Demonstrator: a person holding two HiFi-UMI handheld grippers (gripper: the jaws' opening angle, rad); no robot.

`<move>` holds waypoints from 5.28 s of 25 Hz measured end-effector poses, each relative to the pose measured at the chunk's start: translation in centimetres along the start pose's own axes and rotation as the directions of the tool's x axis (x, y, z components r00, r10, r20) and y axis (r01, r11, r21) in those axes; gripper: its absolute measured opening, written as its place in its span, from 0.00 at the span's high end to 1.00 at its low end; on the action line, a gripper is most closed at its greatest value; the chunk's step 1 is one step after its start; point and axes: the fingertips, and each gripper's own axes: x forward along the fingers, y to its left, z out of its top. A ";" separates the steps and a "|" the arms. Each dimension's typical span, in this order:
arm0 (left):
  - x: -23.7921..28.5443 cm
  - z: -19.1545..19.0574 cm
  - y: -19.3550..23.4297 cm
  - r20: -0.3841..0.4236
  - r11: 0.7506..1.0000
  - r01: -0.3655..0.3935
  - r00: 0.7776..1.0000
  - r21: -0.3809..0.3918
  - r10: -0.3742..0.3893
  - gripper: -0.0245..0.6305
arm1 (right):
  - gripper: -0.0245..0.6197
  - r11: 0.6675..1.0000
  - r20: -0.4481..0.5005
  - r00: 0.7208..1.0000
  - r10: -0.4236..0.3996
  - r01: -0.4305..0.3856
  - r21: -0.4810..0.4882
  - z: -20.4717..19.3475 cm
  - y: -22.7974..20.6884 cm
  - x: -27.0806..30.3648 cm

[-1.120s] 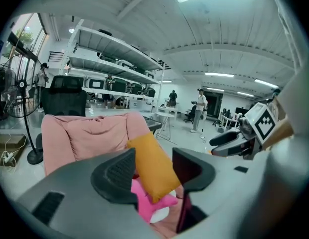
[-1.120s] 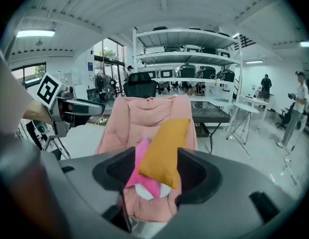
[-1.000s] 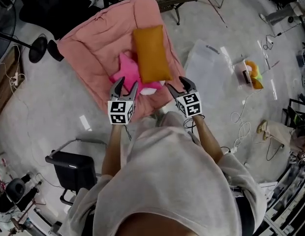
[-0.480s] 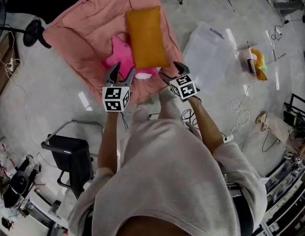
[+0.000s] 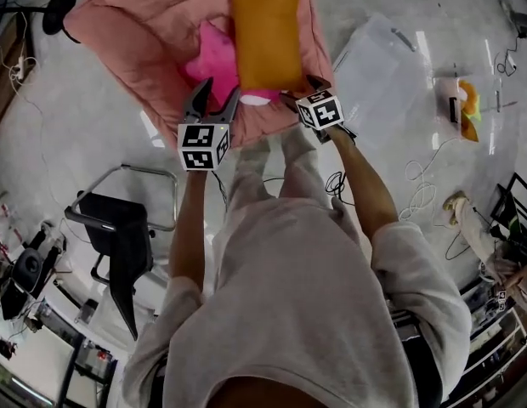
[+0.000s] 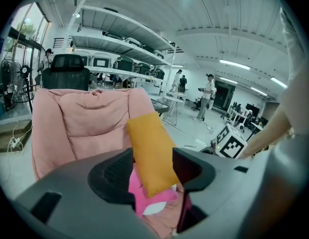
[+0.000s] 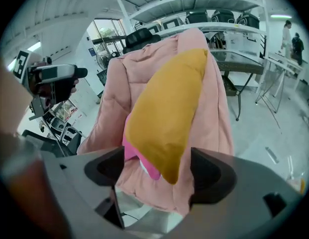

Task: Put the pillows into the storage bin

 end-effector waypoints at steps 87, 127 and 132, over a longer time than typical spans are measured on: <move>17.1 6.0 -24.1 -0.123 0.910 0.349 0.936 0.225 -0.329 0.61 | 0.30 0.916 0.222 0.909 -0.352 0.286 0.281 -7.0 -19.7 -17.8; 1.5 -3.8 8.9 -0.013 0.977 -0.119 0.993 -0.175 0.118 0.61 | 0.25 0.185 -0.364 0.884 -0.293 -0.321 -0.929 8.5 -1.6 16.3; 1.3 -5.1 9.7 -0.033 0.972 -0.129 0.992 -0.195 0.125 0.61 | 0.24 0.152 -0.435 0.838 -0.331 -0.407 -0.901 7.5 -1.7 19.6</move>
